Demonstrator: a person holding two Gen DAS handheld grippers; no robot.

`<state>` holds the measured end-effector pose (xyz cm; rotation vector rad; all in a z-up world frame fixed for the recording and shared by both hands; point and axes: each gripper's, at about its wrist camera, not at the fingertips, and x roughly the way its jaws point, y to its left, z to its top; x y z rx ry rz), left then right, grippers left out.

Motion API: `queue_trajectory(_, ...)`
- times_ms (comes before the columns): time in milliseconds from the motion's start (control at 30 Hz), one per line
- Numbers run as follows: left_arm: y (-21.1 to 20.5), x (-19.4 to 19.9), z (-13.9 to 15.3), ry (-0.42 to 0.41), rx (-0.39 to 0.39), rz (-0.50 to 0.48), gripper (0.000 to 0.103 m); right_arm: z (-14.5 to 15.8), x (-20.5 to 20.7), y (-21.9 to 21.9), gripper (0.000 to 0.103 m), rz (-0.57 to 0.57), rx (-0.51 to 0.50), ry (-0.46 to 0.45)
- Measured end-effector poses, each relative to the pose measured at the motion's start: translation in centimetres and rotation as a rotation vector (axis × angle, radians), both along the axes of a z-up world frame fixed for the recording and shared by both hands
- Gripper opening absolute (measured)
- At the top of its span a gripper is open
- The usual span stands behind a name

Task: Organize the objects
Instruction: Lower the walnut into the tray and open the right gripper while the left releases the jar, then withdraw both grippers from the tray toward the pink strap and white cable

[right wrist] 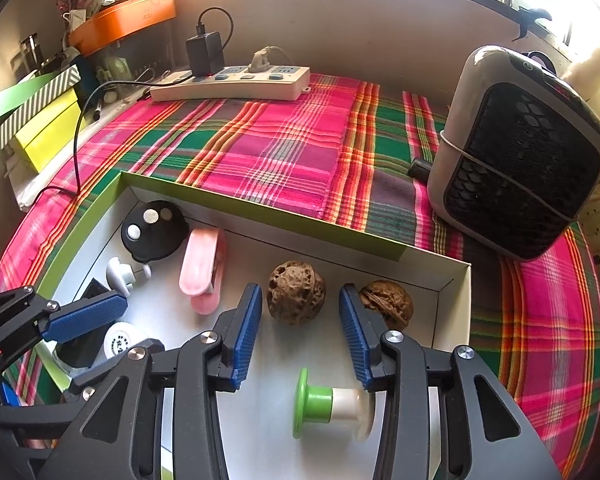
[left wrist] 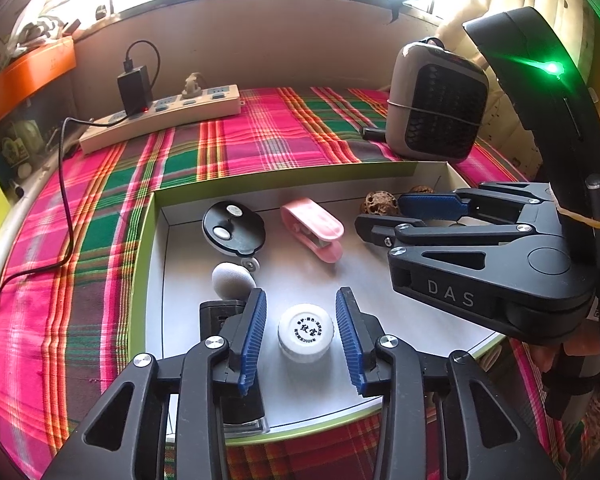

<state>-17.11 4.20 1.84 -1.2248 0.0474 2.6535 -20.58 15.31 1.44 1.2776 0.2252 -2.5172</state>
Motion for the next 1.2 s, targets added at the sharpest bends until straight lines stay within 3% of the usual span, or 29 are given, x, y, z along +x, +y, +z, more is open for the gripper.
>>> queue_trajectory(267, -0.2, 0.4, 0.2, 0.003, 0.002, 0.000, 0.037, 0.3, 0.4, 0.2, 0.046, -0.006, -0.009, 0.008)
queue_trajectory(1200, -1.6, 5.2, 2.5, 0.063, 0.022, 0.029, 0.038, 3.0, 5.0, 0.9, 0.047, -0.041, -0.047, 0.070)
